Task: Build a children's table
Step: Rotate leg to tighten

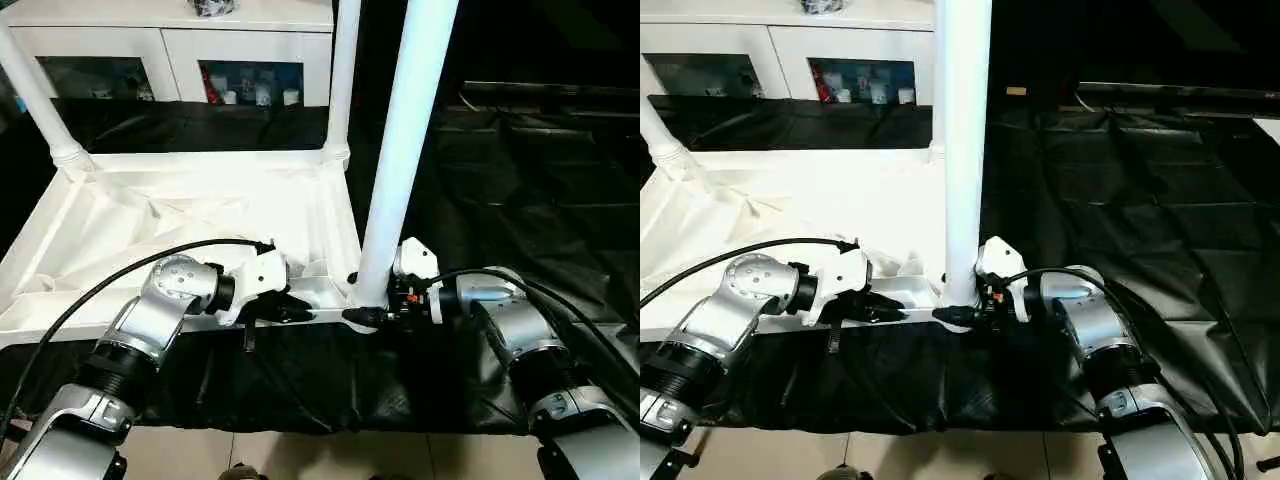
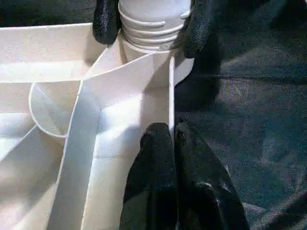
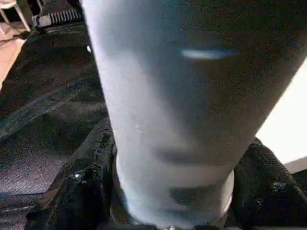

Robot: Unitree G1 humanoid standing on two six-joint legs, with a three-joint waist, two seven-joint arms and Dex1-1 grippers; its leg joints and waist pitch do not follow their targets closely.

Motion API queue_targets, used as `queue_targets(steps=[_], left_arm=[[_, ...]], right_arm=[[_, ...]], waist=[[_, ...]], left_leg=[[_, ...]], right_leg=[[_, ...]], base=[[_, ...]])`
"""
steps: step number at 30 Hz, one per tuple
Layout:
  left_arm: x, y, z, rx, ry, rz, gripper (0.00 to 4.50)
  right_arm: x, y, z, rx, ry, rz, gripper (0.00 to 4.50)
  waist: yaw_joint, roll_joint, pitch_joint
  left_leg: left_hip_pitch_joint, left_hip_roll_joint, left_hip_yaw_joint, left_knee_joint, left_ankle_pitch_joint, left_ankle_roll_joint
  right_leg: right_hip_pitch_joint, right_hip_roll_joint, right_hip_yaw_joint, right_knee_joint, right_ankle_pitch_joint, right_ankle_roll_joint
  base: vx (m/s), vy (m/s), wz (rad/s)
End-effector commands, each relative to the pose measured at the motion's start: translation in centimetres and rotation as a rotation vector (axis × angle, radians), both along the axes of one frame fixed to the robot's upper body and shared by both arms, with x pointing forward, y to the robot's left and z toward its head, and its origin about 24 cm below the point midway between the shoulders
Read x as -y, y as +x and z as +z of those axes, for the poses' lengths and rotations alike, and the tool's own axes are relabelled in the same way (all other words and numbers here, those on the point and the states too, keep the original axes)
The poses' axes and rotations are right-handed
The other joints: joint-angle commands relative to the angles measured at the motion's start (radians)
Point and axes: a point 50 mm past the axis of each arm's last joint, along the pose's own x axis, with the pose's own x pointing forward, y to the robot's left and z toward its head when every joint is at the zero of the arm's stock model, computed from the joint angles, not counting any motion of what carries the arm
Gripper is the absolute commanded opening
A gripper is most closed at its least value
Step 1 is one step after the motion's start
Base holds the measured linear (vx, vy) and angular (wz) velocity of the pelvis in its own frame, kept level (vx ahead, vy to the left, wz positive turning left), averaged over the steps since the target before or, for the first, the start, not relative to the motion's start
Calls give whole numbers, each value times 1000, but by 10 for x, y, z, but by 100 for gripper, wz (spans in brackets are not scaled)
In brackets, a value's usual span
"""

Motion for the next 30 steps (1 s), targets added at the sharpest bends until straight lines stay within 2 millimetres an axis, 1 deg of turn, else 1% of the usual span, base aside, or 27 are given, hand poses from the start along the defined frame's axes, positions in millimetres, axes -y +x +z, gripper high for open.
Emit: queue_targets(steps=[1,3,4,5,6,7,8,9,10,11,12,13,15,17,18,19,20,21,22,23,24,25,26,27,28,29,30], left_arm=[[9,4,-5,19,3,89,0],[14,8,-6,30,2,140,0],[16,9,-6,34,-1,157,0],[25,12,-7,38,-19,195,0],[32,15,-7,50,-26,221,0],[38,16,-7,58,-32,238,0],[44,17,-7,59,-36,248,0],[58,20,-7,73,-48,282,0],[61,20,-7,76,-52,292,0],[65,21,-7,81,-55,303,0],[72,21,-7,83,-59,307,0],[80,21,-6,92,-63,320,0],[93,19,-6,111,-68,323,0],[98,18,-5,119,-74,324,0],[99,17,-5,123,-74,321,0],[99,17,-5,125,-73,321,0],[100,17,-5,126,-73,322,0],[98,15,-6,123,-72,309,0],[95,15,-6,129,-69,309,0],[92,15,-5,138,-70,304,0],[87,15,-5,138,-76,292,0],[85,15,-5,137,-77,290,0],[83,15,-5,135,-77,288,0],[78,12,-4,136,-85,248,0],[74,12,-5,129,-84,248,0],[69,11,-5,125,-79,241,0],[65,10,-5,122,-73,228,0]], right_arm=[[-25,-5,-8,-49,49,8,274],[-27,1,-9,-44,66,-106,274],[-28,3,-10,-42,71,-150,274],[-30,10,-14,-51,79,-289,274],[-32,14,-15,-48,97,-377,273],[-34,16,-15,-51,111,-440,273],[-36,18,-16,-57,120,-488,273],[-42,22,-16,-41,129,-598,273],[-43,23,-16,-33,130,-623,273],[-45,24,-16,-22,131,-649,273],[-48,25,-17,-32,130,-697,273],[-51,27,-18,-31,123,-757,273],[-57,29,-18,-11,101,-831,273],[-58,31,-15,10,115,-871,273],[-58,31,-14,-2,140,-885,273],[-58,32,-14,-6,149,-892,308],[-58,32,-14,-11,157,-898,329],[-56,33,-12,-12,170,-895,343],[-55,34,-11,-4,166,-884,343],[-53,34,-11,8,156,-868,350],[-49,34,-9,37,137,-829,363],[-48,34,-9,47,130,-815,377],[-47,34,-9,57,124,-803,377],[-42,33,-7,57,129,-762,377],[-41,33,-7,58,127,-731,377],[-37,32,-6,58,121,-682,377],[-35,31,-7,54,111,-644,377]], waist=[[-1,-9,-51],[-4,-9,-47],[-4,-5,-46],[-9,-5,-41],[-10,-6,-41],[-14,-2,-43],[-15,-4,-42],[-16,1,-46],[-20,-1,-44],[-18,-3,-49],[-16,-4,-49],[-18,0,-51],[-18,-1,-55],[-17,0,-56],[-18,-5,-57],[-16,-1,-58],[-17,-1,-58],[-17,-3,-58],[-17,-4,-58],[-18,-11,-59],[-16,-8,-59],[-16,-9,-60],[-16,-9,-60],[-18,-15,-60],[-19,-12,-60],[-18,-18,-61],[-19,-16,-61]], left_leg=[[-2,27,5,-63,-174,85],[-4,25,2,-67,-187,69],[-2,25,1,-69,-200,61],[4,23,0,-72,-243,38],[3,22,-2,-74,-249,31],[5,22,-3,-76,-257,17],[5,21,-3,-75,-259,13],[6,20,-5,-74,-264,12],[6,22,-4,-75,-261,6],[7,19,-3,-72,-254,11],[5,18,-3,-72,-244,16],[1,20,-2,-72,-225,18],[1,19,-2,-70,-205,18],[-1,18,-1,-68,-187,26],[-3,18,0,-67,-176,32],[-2,18,0,-66,-173,38],[-3,18,0,-66,-173,41],[-2,19,1,-65,-170,46],[-3,18,1,-65,-165,53],[-2,19,2,-64,-163,59],[-3,19,1,-64,-161,60],[-4,19,2,-63,-152,66],[-5,19,2,-62,-149,69],[-7,18,3,-61,-136,76],[-10,18,2,-61,-135,81],[-8,20,2,-59,-132,88],[-8,20,4,-58,-124,92]], right_leg=[[52,-54,52,-61,-202,-229],[52,-55,51,-66,-246,-216],[51,-56,51,-68,-275,-208],[46,-59,53,-81,-363,-185],[48,-59,52,-82,-384,-175],[46,-58,52,-86,-408,-160],[45,-58,52,-88,-414,-154],[46,-58,52,-87,-409,-151],[42,-58,53,-89,-401,-152],[44,-57,52,-88,-388,-151],[46,-57,52,-87,-370,-155],[46,-54,53,-83,-325,-162],[50,-53,52,-77,-281,-172],[50,-53,51,-73,-242,-180],[52,-52,51,-71,-216,-184],[53,-52,51,-68,-198,-191],[53,-52,51,-68,-188,-193],[53,-51,52,-66,-169,-199],[54,-52,52,-63,-154,-205],[55,-51,52,-64,-147,-208],[55,-53,51,-62,-146,-210],[57,-53,51,-60,-138,-212],[57,-53,51,-60,-134,-213],[59,-52,51,-59,-123,-214],[60,-54,50,-58,-133,-214],[61,-57,50,-57,-139,-217],[59,-56,51,-57,-135,-219]], base=[[0,0,0],[0,0,0],[0,0,0],[0,0,0],[0,0,0],[0,0,0],[0,0,0],[0,0,0],[0,0,0],[0,0,0],[0,0,0],[0,0,0],[0,0,0],[0,0,0],[0,0,0],[0,0,0],[0,0,0],[0,0,0],[0,0,0],[0,0,0],[0,0,0],[0,0,0],[0,0,0],[0,0,0],[0,0,0],[0,0,0],[0,0,0]])
